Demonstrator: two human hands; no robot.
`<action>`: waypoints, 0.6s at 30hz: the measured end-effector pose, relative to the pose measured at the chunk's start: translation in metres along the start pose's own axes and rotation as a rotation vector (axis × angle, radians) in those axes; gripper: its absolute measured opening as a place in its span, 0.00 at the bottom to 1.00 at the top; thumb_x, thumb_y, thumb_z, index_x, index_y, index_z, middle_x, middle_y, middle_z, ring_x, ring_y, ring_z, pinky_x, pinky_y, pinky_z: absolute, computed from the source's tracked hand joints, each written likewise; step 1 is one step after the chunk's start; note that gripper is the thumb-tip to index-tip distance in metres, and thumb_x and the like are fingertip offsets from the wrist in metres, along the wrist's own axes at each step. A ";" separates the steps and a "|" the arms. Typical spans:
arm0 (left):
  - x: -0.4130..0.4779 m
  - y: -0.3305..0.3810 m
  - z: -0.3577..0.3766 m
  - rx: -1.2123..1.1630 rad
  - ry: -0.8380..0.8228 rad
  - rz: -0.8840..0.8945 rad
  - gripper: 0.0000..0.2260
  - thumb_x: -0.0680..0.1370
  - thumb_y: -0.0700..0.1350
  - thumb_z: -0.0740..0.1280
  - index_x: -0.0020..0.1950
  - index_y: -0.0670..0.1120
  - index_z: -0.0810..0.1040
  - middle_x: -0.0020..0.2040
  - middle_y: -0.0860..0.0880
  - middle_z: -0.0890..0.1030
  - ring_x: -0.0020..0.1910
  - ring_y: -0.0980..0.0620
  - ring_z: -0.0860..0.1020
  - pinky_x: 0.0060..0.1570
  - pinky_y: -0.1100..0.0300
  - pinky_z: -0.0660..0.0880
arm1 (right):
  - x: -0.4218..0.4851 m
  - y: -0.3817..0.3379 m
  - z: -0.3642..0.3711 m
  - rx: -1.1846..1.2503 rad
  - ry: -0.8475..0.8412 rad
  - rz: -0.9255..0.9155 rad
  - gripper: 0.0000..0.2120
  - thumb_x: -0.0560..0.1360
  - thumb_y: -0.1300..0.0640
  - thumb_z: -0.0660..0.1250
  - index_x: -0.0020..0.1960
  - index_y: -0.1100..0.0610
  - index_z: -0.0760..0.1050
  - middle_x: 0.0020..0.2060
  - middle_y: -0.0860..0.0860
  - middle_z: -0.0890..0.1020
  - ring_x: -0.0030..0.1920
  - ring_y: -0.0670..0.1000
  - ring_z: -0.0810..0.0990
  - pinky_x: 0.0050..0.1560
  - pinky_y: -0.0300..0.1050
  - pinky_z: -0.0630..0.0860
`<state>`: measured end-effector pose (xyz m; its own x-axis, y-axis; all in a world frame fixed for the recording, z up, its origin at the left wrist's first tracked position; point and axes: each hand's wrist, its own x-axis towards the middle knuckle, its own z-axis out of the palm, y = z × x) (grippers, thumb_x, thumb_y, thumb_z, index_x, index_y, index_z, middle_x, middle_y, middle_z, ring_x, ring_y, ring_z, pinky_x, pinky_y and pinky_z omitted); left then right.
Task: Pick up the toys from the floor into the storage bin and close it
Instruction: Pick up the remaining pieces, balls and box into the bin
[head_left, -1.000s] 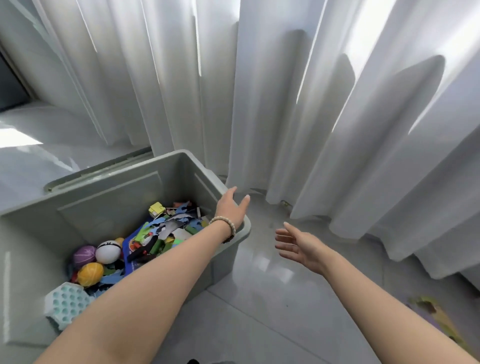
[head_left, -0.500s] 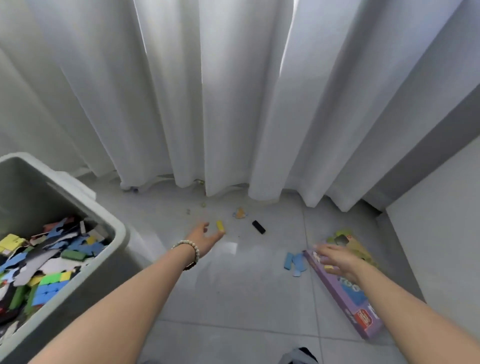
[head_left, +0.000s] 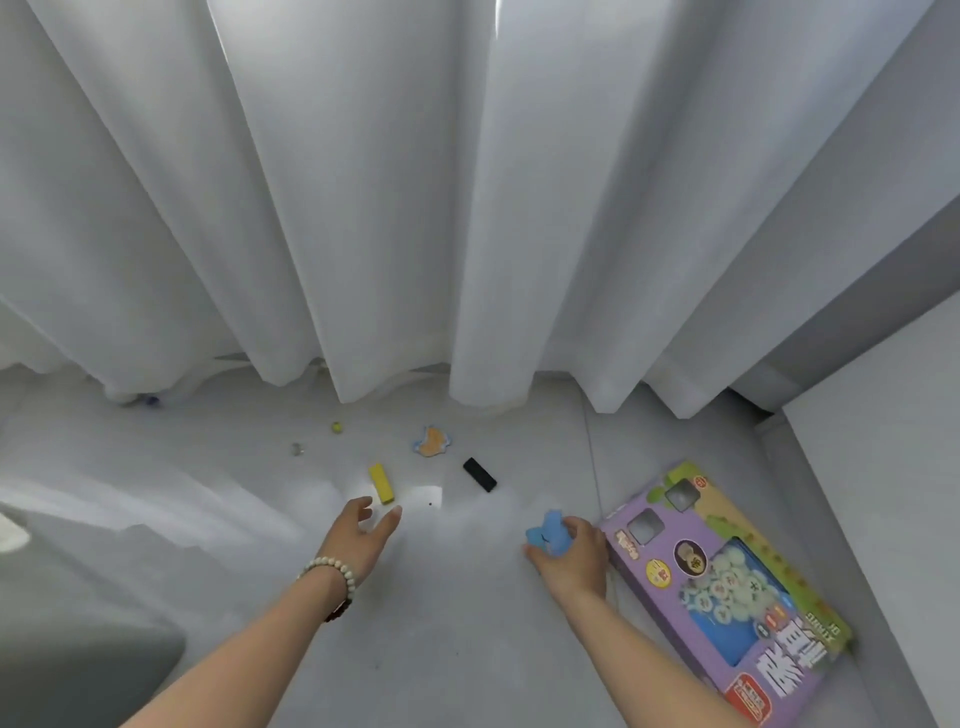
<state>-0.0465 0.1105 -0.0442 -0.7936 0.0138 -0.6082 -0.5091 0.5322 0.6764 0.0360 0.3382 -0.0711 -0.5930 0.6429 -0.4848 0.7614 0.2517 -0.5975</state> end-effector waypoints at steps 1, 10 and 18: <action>0.003 0.000 0.000 -0.017 0.017 0.011 0.25 0.77 0.52 0.64 0.71 0.44 0.64 0.69 0.45 0.70 0.66 0.44 0.70 0.61 0.53 0.68 | 0.002 -0.002 0.005 -0.013 0.000 -0.016 0.27 0.64 0.58 0.75 0.60 0.58 0.70 0.56 0.54 0.71 0.60 0.54 0.69 0.54 0.45 0.70; 0.007 -0.006 0.005 -0.159 0.091 0.027 0.20 0.78 0.49 0.64 0.67 0.44 0.68 0.64 0.46 0.73 0.54 0.50 0.72 0.55 0.58 0.68 | 0.013 -0.003 0.020 -0.022 -0.078 -0.141 0.18 0.68 0.64 0.72 0.53 0.55 0.69 0.53 0.51 0.66 0.52 0.50 0.71 0.52 0.41 0.71; -0.003 -0.016 0.008 -0.310 0.027 -0.064 0.11 0.79 0.48 0.62 0.59 0.44 0.74 0.57 0.44 0.78 0.48 0.49 0.78 0.50 0.55 0.75 | 0.004 0.001 0.014 0.006 -0.013 -0.178 0.09 0.71 0.63 0.69 0.49 0.58 0.72 0.43 0.54 0.78 0.40 0.53 0.76 0.38 0.43 0.71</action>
<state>-0.0328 0.1089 -0.0566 -0.7632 -0.0359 -0.6452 -0.6322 0.2482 0.7340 0.0307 0.3309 -0.0827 -0.7219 0.5787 -0.3794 0.6424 0.3566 -0.6784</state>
